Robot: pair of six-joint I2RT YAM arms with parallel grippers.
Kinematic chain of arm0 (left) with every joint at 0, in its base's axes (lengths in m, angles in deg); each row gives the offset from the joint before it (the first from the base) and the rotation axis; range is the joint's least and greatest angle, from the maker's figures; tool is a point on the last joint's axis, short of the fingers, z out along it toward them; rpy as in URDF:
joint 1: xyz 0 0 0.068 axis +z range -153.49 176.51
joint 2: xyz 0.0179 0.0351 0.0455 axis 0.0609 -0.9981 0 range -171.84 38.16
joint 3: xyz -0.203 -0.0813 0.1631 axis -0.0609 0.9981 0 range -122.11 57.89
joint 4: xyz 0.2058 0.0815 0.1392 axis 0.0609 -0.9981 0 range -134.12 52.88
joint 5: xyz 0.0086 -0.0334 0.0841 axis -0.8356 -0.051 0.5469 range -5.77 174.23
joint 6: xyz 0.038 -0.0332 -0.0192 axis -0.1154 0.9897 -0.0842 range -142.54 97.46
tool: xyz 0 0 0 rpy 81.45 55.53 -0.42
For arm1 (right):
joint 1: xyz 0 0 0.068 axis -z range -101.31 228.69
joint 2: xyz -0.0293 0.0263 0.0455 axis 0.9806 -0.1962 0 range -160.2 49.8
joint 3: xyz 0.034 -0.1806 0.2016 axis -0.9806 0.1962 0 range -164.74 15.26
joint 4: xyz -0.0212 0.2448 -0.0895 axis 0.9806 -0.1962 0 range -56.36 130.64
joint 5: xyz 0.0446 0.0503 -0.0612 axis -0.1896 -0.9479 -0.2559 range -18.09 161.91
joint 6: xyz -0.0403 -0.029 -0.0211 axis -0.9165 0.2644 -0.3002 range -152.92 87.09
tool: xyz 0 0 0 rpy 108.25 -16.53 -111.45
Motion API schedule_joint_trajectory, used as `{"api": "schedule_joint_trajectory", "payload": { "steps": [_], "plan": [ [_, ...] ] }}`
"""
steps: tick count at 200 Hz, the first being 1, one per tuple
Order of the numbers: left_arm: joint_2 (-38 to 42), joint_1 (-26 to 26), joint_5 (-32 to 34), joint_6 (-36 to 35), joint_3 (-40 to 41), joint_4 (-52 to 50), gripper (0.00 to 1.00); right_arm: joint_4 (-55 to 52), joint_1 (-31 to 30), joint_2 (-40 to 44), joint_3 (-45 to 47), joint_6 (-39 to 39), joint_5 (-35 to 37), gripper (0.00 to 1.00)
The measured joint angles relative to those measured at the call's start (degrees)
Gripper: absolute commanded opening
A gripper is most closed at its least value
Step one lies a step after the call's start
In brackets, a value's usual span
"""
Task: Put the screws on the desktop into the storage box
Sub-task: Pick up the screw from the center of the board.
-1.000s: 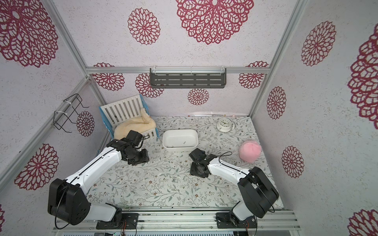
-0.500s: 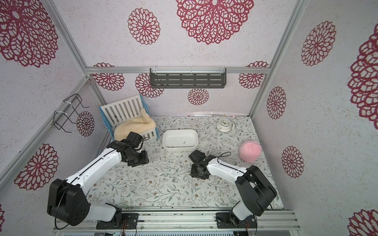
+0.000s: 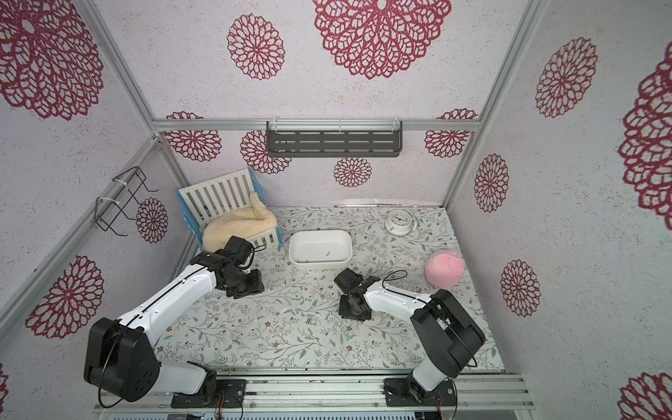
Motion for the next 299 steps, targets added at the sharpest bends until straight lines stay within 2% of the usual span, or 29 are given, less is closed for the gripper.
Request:
{"api": "schedule_joint_trajectory", "payload": {
  "steps": [197,258,299],
  "plan": [
    [1.84,0.68,-0.42,0.02,1.6,0.15,0.47,-3.37,-1.53,-2.19,-1.42,-1.46,2.97,0.13],
    [1.84,0.7,-0.44,-0.13,1.6,0.17,0.47,-4.83,-3.39,-3.32,-2.84,-1.49,3.5,0.0],
    [1.84,0.72,-0.42,-0.17,1.6,0.17,0.47,-6.45,-3.54,-3.8,-3.87,-1.46,3.56,0.0]
  ]
}}
